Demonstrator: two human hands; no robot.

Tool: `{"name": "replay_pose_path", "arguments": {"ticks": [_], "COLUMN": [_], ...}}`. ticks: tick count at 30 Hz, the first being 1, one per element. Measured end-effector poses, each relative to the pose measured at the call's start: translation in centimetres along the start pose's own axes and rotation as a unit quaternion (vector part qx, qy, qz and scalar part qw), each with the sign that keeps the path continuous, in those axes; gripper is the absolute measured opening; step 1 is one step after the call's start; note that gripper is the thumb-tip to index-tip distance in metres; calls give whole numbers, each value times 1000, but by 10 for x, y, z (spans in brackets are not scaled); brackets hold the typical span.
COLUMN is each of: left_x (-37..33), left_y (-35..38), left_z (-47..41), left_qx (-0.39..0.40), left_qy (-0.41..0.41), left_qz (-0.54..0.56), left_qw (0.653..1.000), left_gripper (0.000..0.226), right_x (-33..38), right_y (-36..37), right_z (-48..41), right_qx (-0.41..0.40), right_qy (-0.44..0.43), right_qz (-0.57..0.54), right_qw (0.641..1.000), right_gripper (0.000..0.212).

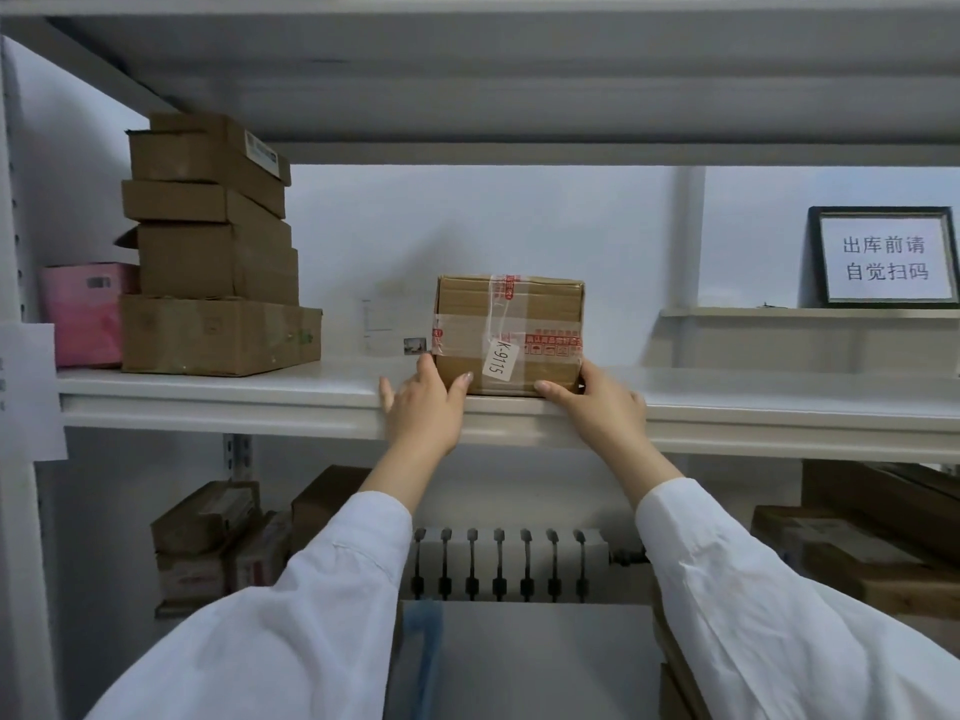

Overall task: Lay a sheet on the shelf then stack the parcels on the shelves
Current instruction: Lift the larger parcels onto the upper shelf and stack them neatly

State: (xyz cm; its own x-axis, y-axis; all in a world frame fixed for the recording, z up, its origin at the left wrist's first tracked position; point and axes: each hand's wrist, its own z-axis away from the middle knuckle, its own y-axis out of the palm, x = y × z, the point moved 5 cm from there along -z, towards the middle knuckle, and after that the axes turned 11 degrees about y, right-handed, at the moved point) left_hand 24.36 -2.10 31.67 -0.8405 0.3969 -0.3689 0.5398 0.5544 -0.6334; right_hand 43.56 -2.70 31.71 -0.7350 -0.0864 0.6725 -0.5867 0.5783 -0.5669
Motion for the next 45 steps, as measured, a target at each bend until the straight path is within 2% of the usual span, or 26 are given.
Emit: {"name": "replay_pose_path", "arguments": {"ticks": [5, 8, 11, 15, 21, 24, 26, 28, 30, 32, 34, 36, 38, 42, 45], "left_x": [2, 1, 4, 9, 9, 0, -15, -33, -58, -79, -93, -102, -111, -128, -141], "left_y": [7, 8, 9, 13, 15, 17, 22, 33, 51, 73, 99, 135, 179, 242, 278], "left_z": [-1, 0, 4, 9, 14, 35, 53, 69, 84, 99, 111, 119, 127, 148, 175], "left_qx": [5, 3, -8, -30, -19, -60, -132, -161, -140, -108, -55, 39, 137, 268, 331], "left_qy": [8, 10, 22, 69, 101, 122, 185, 243, 310, 346, 316, 222, 127, -37, -181], "left_qz": [-33, -34, -54, -105, -106, -61, -28, 3, 35, 76, 120, 149, 184, 236, 301], "left_qw": [999, 999, 998, 992, 989, 989, 973, 956, 940, 929, 940, 963, 965, 933, 876], "left_gripper": [62, 64, 66, 70, 78, 80, 71, 61, 52, 41, 34, 27, 27, 43, 58], "right_x": [0, -1, -5, -12, -12, -17, -27, -43, -69, -97, -128, -164, -202, -269, -310], "right_y": [5, 10, 14, 15, 13, 8, -2, -5, 0, 2, 3, 3, 1, -14, -30], "right_z": [2, 3, 11, 31, 34, 51, 68, 78, 80, 82, 86, 91, 96, 99, 95], "right_qx": [-46, -58, -51, -41, -4, -18, -96, -129, -96, -54, -16, 12, 32, 47, 50], "right_qy": [-4, -6, -12, -64, -49, -52, -76, -86, -61, -28, 12, 64, 129, 247, 293], "right_qz": [33, 51, 98, 219, 228, 91, 21, 15, 16, 13, 13, 17, 16, 61, 94], "right_qw": [998, 997, 994, 973, 973, 994, 992, 988, 993, 998, 1000, 998, 991, 966, 950], "right_gripper": [43, 59, 80, 88, 95, 86, 67, 44, 28, 23, 23, 26, 31, 47, 55]}}
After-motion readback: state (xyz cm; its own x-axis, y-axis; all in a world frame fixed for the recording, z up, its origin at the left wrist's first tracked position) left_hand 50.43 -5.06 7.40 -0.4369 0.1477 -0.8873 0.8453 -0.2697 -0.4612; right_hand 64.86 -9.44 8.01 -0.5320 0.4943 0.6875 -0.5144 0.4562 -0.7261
